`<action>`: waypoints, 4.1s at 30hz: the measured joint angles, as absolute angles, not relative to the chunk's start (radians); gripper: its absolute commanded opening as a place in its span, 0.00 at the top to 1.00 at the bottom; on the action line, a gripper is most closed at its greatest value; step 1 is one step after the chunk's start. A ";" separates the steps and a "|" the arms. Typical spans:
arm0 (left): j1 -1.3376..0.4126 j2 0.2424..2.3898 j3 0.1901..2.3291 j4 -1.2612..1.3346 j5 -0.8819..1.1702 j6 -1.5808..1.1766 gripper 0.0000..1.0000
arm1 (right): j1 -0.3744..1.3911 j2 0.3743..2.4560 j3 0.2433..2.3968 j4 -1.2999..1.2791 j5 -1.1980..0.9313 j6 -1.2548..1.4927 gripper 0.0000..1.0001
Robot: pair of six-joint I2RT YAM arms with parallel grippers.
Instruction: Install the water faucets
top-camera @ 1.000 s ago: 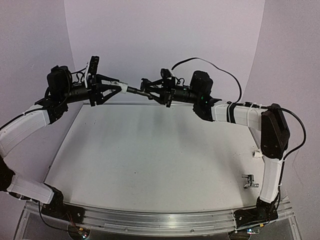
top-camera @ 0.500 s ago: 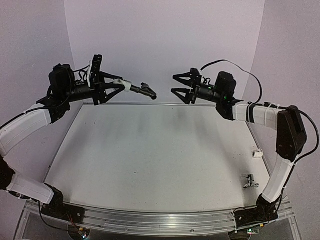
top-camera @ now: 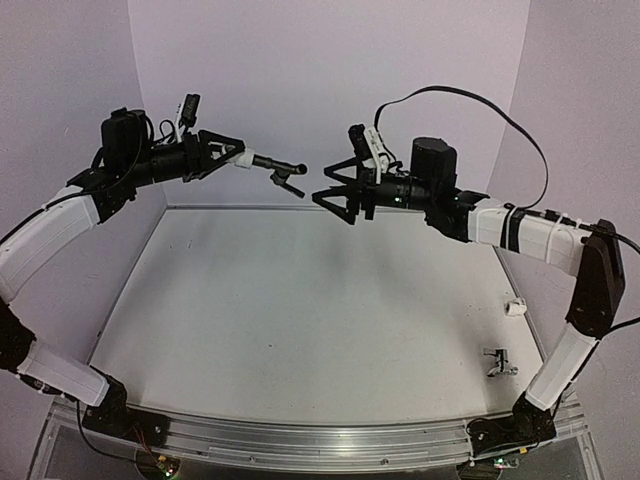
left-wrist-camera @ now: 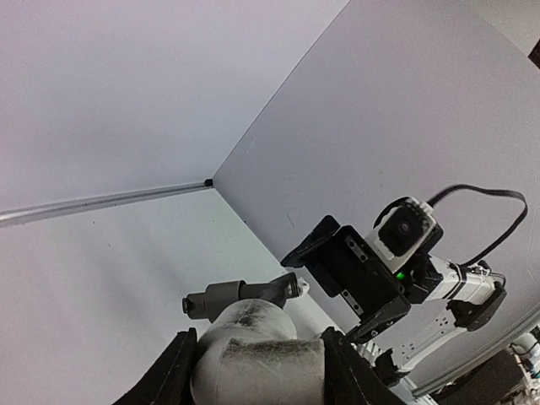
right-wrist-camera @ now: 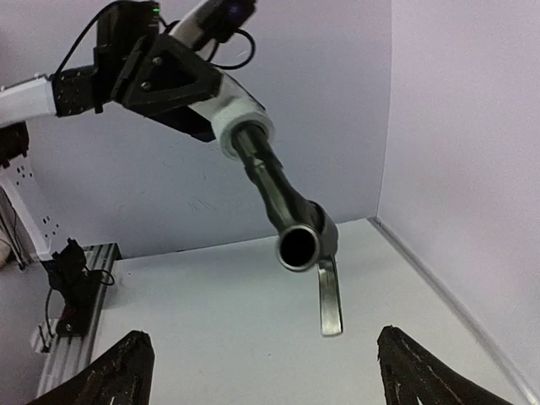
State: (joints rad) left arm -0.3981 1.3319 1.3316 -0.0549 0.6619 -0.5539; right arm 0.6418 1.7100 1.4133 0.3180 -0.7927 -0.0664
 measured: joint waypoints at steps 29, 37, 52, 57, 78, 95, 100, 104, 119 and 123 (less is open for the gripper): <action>-0.393 1.411 1.419 -0.183 0.838 -0.677 1.00 | 0.691 1.909 1.606 0.503 -0.920 0.109 0.36; -0.393 1.421 1.440 -0.178 0.846 -0.696 1.00 | 0.697 1.911 1.580 0.504 -0.922 0.150 0.73; -0.339 1.365 1.291 0.087 1.101 0.033 1.00 | 0.668 2.120 1.788 0.749 -1.194 1.229 0.82; -0.354 1.384 1.307 0.102 1.242 0.157 1.00 | 0.662 2.118 1.652 1.009 -1.129 1.616 0.52; -0.396 1.464 1.333 0.096 1.030 -0.684 1.00 | 0.712 1.508 1.256 0.426 -0.668 -0.147 0.10; -0.392 1.517 1.326 0.060 1.003 -0.923 1.00 | 0.798 1.585 1.232 0.349 -0.555 -0.702 0.20; -0.392 1.517 1.326 0.061 1.005 -0.918 1.00 | 0.809 1.660 1.284 0.372 -0.497 -0.604 0.40; -0.392 1.515 1.325 0.062 1.008 -0.908 1.00 | 0.808 1.690 1.315 0.401 -0.484 -0.494 0.62; -0.428 1.280 1.166 0.117 0.904 -0.373 1.00 | 0.771 1.791 1.399 0.539 -0.759 0.507 0.98; -0.440 1.228 1.137 0.151 0.908 -0.053 1.00 | 0.718 1.934 1.473 0.833 -0.974 1.119 0.89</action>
